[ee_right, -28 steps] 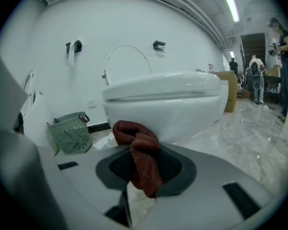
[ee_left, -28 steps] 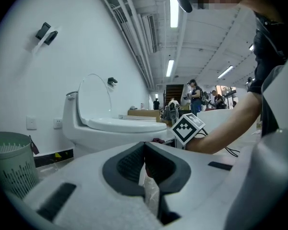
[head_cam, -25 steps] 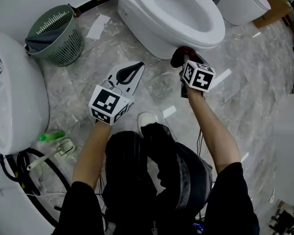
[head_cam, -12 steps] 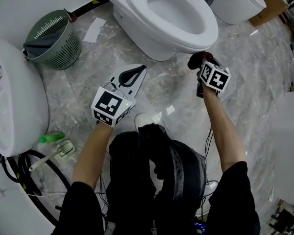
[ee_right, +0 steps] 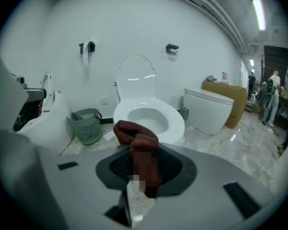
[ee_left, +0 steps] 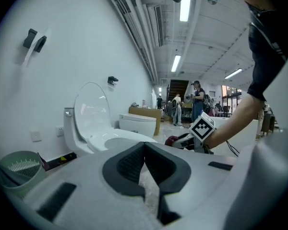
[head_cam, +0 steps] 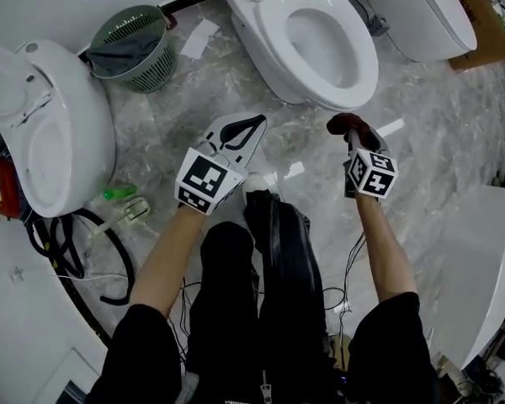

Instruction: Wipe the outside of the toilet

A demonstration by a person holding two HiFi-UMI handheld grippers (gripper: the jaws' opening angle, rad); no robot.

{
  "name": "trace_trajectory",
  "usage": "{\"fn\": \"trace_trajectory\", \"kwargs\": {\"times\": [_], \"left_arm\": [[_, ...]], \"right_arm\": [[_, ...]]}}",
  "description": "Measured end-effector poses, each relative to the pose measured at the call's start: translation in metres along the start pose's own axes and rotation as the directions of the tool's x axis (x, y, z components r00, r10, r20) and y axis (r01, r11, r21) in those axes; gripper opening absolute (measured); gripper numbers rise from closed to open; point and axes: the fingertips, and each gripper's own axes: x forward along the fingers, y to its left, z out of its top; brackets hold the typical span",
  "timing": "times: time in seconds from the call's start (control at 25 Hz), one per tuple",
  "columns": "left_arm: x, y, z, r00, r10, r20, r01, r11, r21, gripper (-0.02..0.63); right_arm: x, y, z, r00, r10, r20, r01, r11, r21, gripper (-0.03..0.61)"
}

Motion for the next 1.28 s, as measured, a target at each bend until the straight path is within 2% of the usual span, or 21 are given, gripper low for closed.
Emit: {"fn": "trace_trajectory", "kwargs": {"times": [0.44,0.68,0.88,1.08,1.28], "left_arm": [[-0.095,-0.064,0.25,0.998,0.064,0.012,-0.064,0.997,-0.036,0.0],[-0.135,-0.11,0.358,0.994,0.096,0.043,-0.094,0.995,-0.036,0.0],[-0.123,-0.129,0.4,0.989,0.136,0.065,-0.134,0.991,-0.028,0.0],[-0.066,-0.139,0.414,0.978,0.205,0.05,-0.203,0.979,-0.028,0.0],[-0.01,-0.149,0.436,0.948,0.318,0.029,-0.315,0.946,-0.077,0.0]], "right_arm": [[-0.222,0.085,0.212,0.977,0.19,0.094,-0.182,0.98,-0.08,0.097],[-0.331,0.097,0.296,0.956,0.259,0.14,-0.248,0.965,-0.09,0.097],[-0.357,0.085,0.332,0.928,0.328,0.175,-0.312,0.943,-0.116,0.097],[-0.347,0.046,0.347,0.892,0.419,0.168,-0.391,0.903,-0.179,0.097],[-0.335,-0.007,0.373,0.85,0.507,0.143,-0.48,0.857,-0.187,0.097]]}}
